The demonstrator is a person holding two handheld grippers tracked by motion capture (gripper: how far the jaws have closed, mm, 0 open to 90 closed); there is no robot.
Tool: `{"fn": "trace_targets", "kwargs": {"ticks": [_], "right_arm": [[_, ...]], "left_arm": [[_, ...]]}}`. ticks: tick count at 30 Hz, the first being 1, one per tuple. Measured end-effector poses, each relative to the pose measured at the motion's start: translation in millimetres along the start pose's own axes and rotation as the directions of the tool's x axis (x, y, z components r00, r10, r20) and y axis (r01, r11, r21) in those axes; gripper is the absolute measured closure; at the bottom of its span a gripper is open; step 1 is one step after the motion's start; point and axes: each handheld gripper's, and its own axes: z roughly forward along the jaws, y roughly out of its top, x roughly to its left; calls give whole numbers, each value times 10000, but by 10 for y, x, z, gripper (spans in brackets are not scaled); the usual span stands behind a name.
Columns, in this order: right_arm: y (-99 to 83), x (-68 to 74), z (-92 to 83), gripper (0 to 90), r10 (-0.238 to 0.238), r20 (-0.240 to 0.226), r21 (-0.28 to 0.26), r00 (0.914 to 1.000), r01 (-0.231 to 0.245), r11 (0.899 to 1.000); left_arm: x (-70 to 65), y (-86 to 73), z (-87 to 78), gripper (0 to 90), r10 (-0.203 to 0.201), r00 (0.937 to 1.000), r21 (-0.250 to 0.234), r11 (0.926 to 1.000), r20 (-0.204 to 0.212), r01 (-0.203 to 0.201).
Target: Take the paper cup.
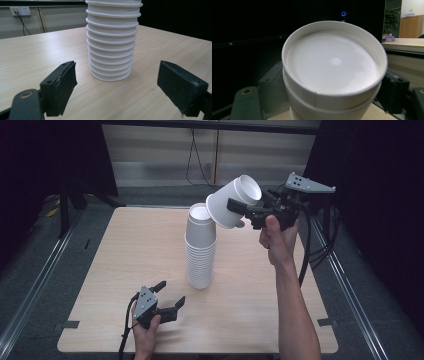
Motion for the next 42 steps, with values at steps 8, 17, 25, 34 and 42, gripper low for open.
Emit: {"fn": "trace_targets", "kwargs": {"ticks": [8, 17, 25, 34, 42], "right_arm": [[-54, -1, -105, 217, 2, 92, -68, 10000, -1, 10000], [-111, 37, -209, 217, -31, 157, -95, 9999, 33, 9999], [-228, 66, -326, 217, -23, 305, -7, 9995, 23, 10000], [-339, 92, -387, 217, 39, 189, -68, 9998, -37, 10000], [-504, 150, -413, 217, 46, 122, 85, 9999, -47, 10000]], "left_arm": [[2, 2, 1, 154, 43, 10000, 33, 10000, 28, -43], [1, 1, 2, 154, -5, 10000, -16, 10000, -44, 5], [19, -1, -4, 156, -98, 10000, -29, 9999, 2, 98], [37, -2, -1, 156, -396, 9991, -67, 9992, 147, 397], [80, 11, 46, 156, -737, 9939, 197, 9972, 824, 723]]}}
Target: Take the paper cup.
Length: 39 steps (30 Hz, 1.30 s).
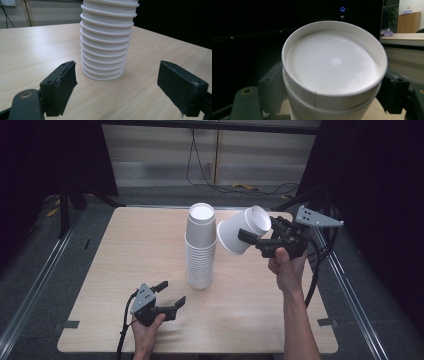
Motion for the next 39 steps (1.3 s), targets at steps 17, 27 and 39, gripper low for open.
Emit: {"fn": "trace_targets", "kwargs": {"ticks": [17, 27, 39], "right_arm": [[-435, 101, 43, 217, 255, -330, 432, 9991, -240, 9988], [-709, 168, 127, 217, 467, -775, 703, 9959, -412, 9967], [-971, 210, 264, 218, 790, -1346, 1141, 9877, -638, 9914]], "left_arm": [[-67, 192, -16, 157, -72, 9908, -218, 9997, 1348, 102], [-191, 365, -31, 158, 369, 9785, -660, 9975, 2031, -239], [-255, 463, -27, 158, 503, 9559, -760, 9967, 2894, -295]]}}
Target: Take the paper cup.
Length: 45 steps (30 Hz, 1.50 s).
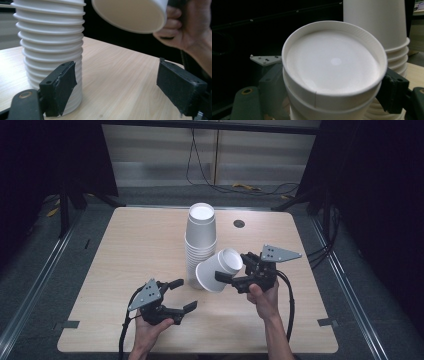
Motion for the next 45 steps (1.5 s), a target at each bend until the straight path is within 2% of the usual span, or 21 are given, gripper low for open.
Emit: {"fn": "trace_targets", "kwargs": {"ticks": [3, 10, 15, 16, 17, 21, 26, 29, 30, 33, 34, 35, 37, 40, 45], "right_arm": [[-60, 2, 40, 219, 98, -198, 24, 9998, -98, 9999], [-198, 5, 108, 220, 264, -472, 210, 9985, -254, 9995], [-273, 5, 140, 220, 374, -593, 335, 9975, -355, 9988], [-286, 4, 141, 220, 398, -603, 334, 9974, -379, 9987], [-296, 0, 141, 220, 414, -629, 311, 9972, -395, 9987], [-329, -5, 138, 221, 556, -649, 326, 9963, -535, 9980], [-356, 2, 149, 222, 603, -821, 400, 9948, -572, 9976], [-373, 5, 167, 222, 614, -908, 505, 9940, -570, 9971], [-377, 5, 170, 222, 615, -927, 512, 9938, -569, 9971], [-382, 9, 177, 223, 658, -943, 533, 9934, -610, 9967], [-382, 9, 180, 224, 666, -952, 564, 9932, -614, 9965], [-383, 10, 184, 224, 683, -958, 596, 9931, -628, 9962], [-387, 9, 194, 224, 694, -966, 628, 9929, -635, 9960], [-397, 7, 212, 225, 701, -1023, 640, 9923, -638, 9959], [-419, 14, 241, 225, 729, -1075, 734, 9915, -652, 9952]], "left_arm": [[1, 29, 4, 158, 1, 9999, -106, 9999, 135, 1], [-16, 120, 6, 155, 451, 9986, -107, 9989, 258, -449], [-28, 162, 6, 155, 562, 9977, -278, 9981, 386, -551], [-37, 167, 3, 154, 592, 9980, -297, 9978, 216, -585], [-28, 174, 0, 154, 680, 9967, -354, 9972, 440, -665], [-49, 190, 6, 155, 755, 9951, -681, 9951, 634, -712], [-45, 211, 52, 153, 848, 9938, -591, 9950, 719, -806], [-42, 216, 72, 146, 859, 9913, -515, 9954, 1002, -811], [-43, 216, 82, 141, 890, 9919, -506, 9951, 901, -847], [-28, 212, 122, 144, 861, 9915, -404, 9958, 980, -825], [-26, 208, 132, 145, 912, 9926, -351, 9954, 804, -886], [-17, 205, 140, 148, 881, 9906, -285, 9959, 1043, -855], [-3, 195, 165, 130, 950, 9892, -152, 9955, 1115, -939], [6, 183, 206, 101, 937, 9885, -162, 9956, 1189, -925], [-4, 181, 286, 69, 974, 9889, 120, 9950, 1127, -993]]}}
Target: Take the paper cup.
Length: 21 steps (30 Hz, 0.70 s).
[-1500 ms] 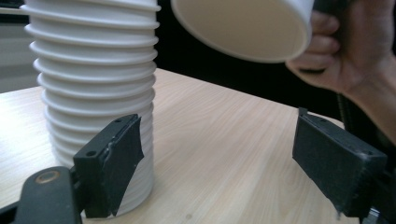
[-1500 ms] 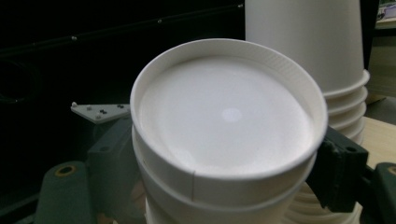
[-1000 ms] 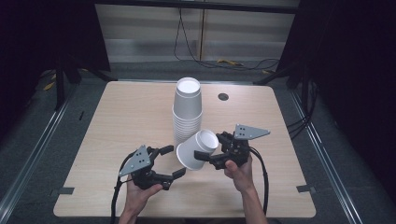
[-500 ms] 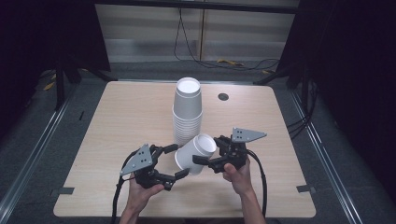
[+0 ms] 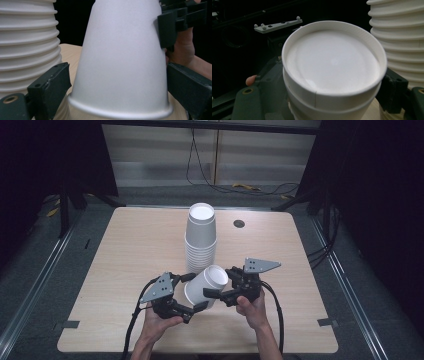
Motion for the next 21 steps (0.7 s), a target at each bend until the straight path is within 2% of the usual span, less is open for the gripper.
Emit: {"fn": "trace_targets", "kwargs": {"ticks": [6, 7, 11, 12, 13, 15, 17, 21], "right_arm": [[-7, -5, 16, 225, -7, -37, -37, 10000, 7, 10000], [-8, -5, 18, 225, -19, -52, -26, 10000, 19, 10000], [-30, -6, 34, 225, -5, 8, 57, 10000, 5, 10000], [-32, -3, 32, 225, -73, 60, 40, 10000, 73, 10000], [-31, -1, 24, 225, -106, 101, -47, 9999, 106, 9999], [-27, -8, 7, 221, -50, 53, -171, 10000, 51, 9998], [-31, -10, 12, 219, -83, 85, -82, 9999, 84, 9999], [-50, -7, 19, 208, -126, 116, 33, 9999, 126, 9999]], "left_arm": [[18, -13, 63, 53, -56, 9999, -34, 10000, 148, 57], [29, -10, 91, 52, 75, 9999, 114, 9999, 122, -76], [38, -9, 121, 41, 41, 9999, 284, 9996, 159, -46], [26, -10, 130, 46, 93, 9999, 261, 9996, -57, -91], [42, -5, 118, 60, 202, 9995, 311, 9993, 229, -209], [35, 3, 116, 85, 228, 9994, 296, 9993, 246, -235], [23, 11, 120, 118, 430, 9986, 508, 9977, 295, -444], [21, 1, 116, 137, 561, 9980, 683, 9960, 301, -581]]}}
